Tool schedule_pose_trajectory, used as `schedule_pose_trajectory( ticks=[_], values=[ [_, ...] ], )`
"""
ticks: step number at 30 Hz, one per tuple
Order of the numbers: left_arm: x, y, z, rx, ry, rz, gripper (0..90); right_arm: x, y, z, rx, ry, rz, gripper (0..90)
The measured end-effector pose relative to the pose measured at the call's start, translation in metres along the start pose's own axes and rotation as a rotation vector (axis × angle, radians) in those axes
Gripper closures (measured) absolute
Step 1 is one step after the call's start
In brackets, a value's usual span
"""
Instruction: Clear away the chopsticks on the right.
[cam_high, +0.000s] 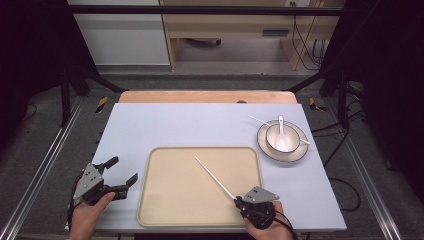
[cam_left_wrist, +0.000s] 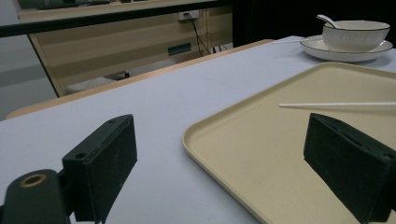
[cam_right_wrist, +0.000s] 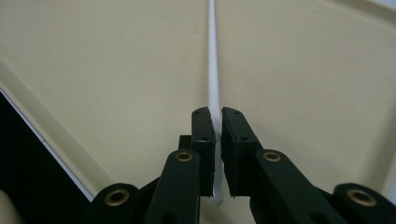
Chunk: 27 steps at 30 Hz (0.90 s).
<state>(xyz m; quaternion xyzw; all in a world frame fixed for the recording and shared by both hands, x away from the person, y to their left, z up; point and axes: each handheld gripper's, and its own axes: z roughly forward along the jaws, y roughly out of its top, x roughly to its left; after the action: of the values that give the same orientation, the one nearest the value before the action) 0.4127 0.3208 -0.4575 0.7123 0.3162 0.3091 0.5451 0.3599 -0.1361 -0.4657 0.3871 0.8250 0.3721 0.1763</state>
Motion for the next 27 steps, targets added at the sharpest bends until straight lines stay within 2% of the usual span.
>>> schedule_pose_trajectory(
  ticks=[2,3,5,8,9,11,15,16,18,20,21,24,25,27],
  values=[
    [0.000,0.000,0.000,0.000,-0.001,0.000,9.1,0.003,0.001,0.003,-0.001,0.002,-0.006,83.4],
    [0.000,0.000,0.000,0.000,-0.002,0.000,9.1,0.004,0.001,0.005,0.002,0.015,0.008,81.2],
    [0.000,0.000,-0.001,-0.003,0.000,-0.001,9.1,0.003,0.001,0.004,-0.018,0.018,0.026,72.2],
    [0.001,0.000,-0.001,-0.004,0.000,-0.004,9.1,-0.010,0.006,-0.009,-0.075,-0.014,0.036,64.6],
    [0.001,0.000,-0.001,-0.003,0.000,-0.006,9.1,-0.017,0.009,-0.014,-0.088,-0.038,0.049,61.2],
    [0.001,0.000,-0.001,-0.001,0.000,-0.005,9.1,-0.040,0.015,-0.027,-0.123,-0.087,0.062,57.0],
    [0.000,0.000,-0.001,-0.003,0.002,-0.008,9.1,-0.102,0.029,-0.064,-0.189,-0.217,0.083,49.4],
    [0.000,-0.001,-0.001,-0.002,0.002,-0.008,9.1,-0.114,0.031,-0.070,-0.189,-0.239,0.088,46.2],
    [0.000,-0.001,0.000,0.000,0.002,-0.009,9.1,-0.150,0.035,-0.083,-0.184,-0.299,0.091,38.0],
    [-0.001,-0.001,0.000,0.000,0.001,-0.008,9.1,-0.181,0.036,-0.088,-0.151,-0.338,0.087,29.6],
    [-0.001,-0.001,0.000,0.000,0.001,-0.007,9.1,-0.196,0.036,-0.088,-0.130,-0.347,0.094,30.7],
    [-0.002,0.000,0.000,0.001,0.001,-0.004,9.1,-0.235,0.032,-0.084,-0.078,-0.378,0.091,43.5],
    [-0.002,-0.001,0.000,0.001,0.002,-0.004,9.2,-0.251,0.031,-0.081,-0.059,-0.379,0.099,49.6],
    [-0.002,-0.001,0.001,0.002,0.003,-0.005,9.1,-0.270,0.029,-0.073,-0.040,-0.352,0.108,54.6]
  ],
)
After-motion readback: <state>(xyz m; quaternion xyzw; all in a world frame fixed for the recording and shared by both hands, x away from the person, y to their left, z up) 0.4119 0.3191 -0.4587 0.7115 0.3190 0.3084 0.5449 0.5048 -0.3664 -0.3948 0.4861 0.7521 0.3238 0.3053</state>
